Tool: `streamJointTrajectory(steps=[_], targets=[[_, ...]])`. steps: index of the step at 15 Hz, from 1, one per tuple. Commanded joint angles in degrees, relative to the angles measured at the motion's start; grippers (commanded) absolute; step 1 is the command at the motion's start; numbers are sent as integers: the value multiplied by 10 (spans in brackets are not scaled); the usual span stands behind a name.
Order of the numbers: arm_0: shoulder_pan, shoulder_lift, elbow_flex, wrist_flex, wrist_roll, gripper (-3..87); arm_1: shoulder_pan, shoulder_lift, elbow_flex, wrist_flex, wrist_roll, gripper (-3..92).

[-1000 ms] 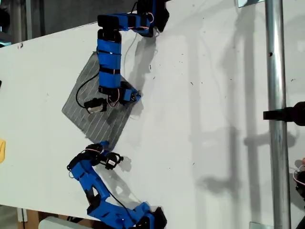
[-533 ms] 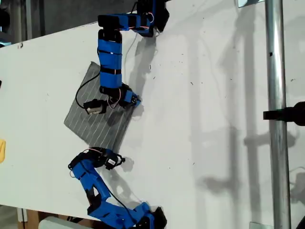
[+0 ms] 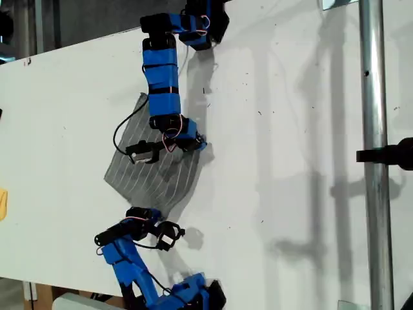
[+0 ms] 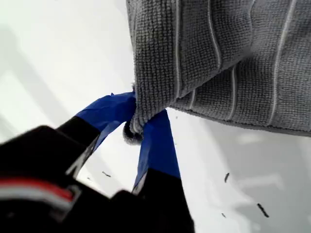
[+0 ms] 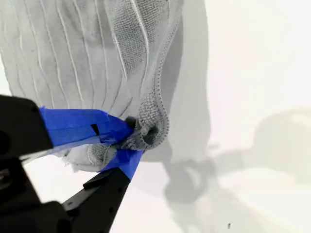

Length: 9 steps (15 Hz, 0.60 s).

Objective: Grasp corners of a towel and fold twice.

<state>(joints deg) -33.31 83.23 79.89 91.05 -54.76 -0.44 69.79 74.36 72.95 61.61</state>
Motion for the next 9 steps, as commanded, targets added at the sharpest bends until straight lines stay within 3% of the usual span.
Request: streamJointTrajectory(steps=[1, 5, 9], targets=[[87, 167, 103, -13, -87, -29, -43, 63, -40, -11, 27, -2], [184, 356, 274, -38, -245, -29, -94, 82, -38, -20, 54, -2], [265, 375, 277, -48, -320, -29, -121, 140, -7, -20, 88, -2]])
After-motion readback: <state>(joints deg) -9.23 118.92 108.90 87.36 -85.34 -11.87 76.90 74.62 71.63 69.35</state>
